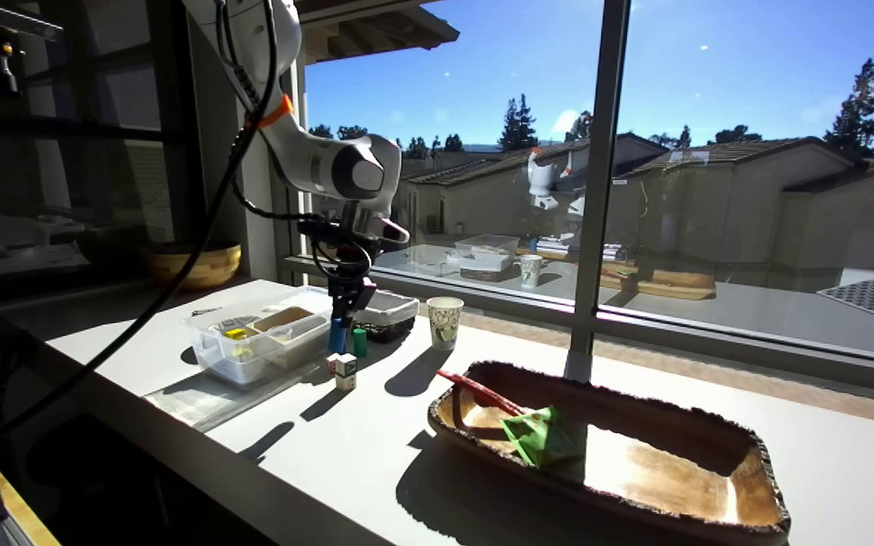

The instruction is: Put the furthest toy block on the closest toy block, then put the blue block on the toy block

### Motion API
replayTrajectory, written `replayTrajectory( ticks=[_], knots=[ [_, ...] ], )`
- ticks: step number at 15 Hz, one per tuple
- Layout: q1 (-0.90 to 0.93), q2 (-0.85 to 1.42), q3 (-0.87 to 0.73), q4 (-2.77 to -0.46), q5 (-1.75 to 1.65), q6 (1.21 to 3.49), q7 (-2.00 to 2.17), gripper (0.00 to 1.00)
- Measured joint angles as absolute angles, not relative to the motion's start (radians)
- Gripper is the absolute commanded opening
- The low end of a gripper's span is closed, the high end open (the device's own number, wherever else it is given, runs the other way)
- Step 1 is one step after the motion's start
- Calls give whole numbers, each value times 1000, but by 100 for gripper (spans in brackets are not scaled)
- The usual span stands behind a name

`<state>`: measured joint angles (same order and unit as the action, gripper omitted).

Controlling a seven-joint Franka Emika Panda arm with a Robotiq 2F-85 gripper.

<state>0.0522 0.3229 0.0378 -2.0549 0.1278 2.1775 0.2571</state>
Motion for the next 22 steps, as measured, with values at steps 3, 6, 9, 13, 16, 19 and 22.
replayTrajectory(
  ticks=[3, 6, 9, 13, 16, 19, 22],
  knots=[
    [58, 322, 35, -2071, 120, 2207, 272, 9],
    [66, 320, 31, -2079, 100, 2216, 297, 9],
    [72, 319, 27, -2081, 81, 2216, 318, 9],
    [78, 317, 23, -2082, 59, 2217, 342, 9],
    [82, 317, 20, -2082, 49, 2220, 352, 9],
    [85, 317, 18, -2083, 47, 2230, 355, 9],
    [86, 317, 18, -2087, 47, 2252, 358, 9]
  ],
)
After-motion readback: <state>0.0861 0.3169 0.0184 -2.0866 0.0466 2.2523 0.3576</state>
